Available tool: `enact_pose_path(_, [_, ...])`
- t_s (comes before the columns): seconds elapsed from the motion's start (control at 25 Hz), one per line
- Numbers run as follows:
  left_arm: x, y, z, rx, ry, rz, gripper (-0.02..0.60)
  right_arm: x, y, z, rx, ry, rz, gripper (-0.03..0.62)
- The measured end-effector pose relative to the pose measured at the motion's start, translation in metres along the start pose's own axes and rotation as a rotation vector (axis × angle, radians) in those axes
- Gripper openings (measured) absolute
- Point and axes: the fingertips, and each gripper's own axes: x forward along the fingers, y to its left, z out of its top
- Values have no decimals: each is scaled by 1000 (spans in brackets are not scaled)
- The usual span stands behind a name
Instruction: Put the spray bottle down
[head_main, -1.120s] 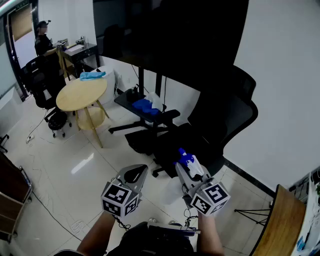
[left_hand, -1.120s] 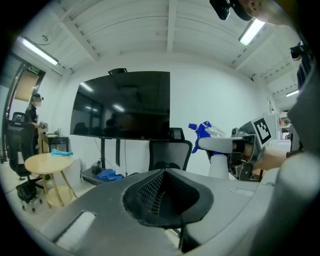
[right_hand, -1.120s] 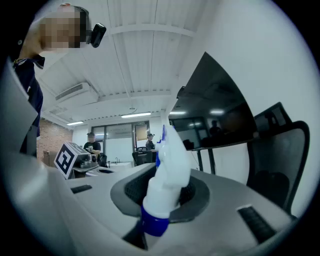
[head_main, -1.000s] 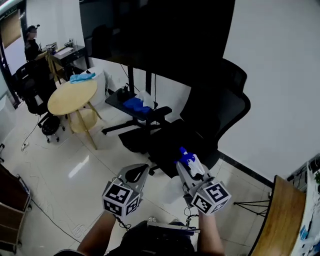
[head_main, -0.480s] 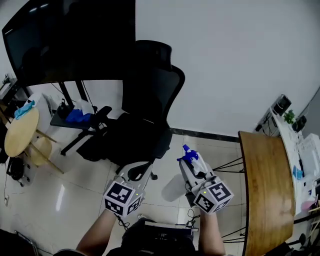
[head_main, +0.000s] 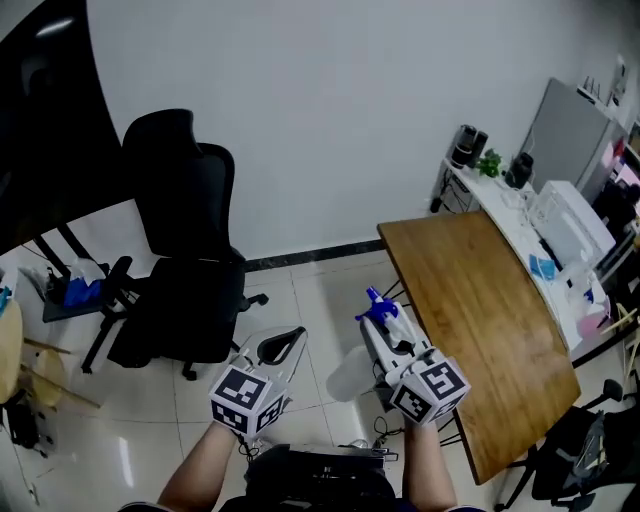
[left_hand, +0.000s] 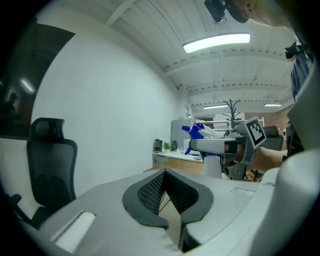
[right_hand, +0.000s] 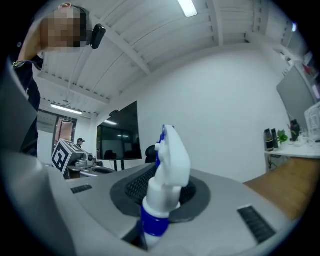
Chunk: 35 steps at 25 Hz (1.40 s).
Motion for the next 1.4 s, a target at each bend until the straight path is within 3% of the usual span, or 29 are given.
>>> enact_pose_path(0.36, [121,-143,14,23,8,-265,8,-146,-122,17,-7,-52,-272,75])
enact_pose_path(0.64, [194,-239,25,48,18,-476,8,-250,-186,25,-20,-75,-503,75])
enact_pose_path(1.08, [273,-362,34,142,47,-842,8,-366,-248,33,-35,-108,-895,75])
enact_pose_path(1.4, [301,-418,31,198,82,-1104,8,-409,-263,34,-28,-133,-1159,75])
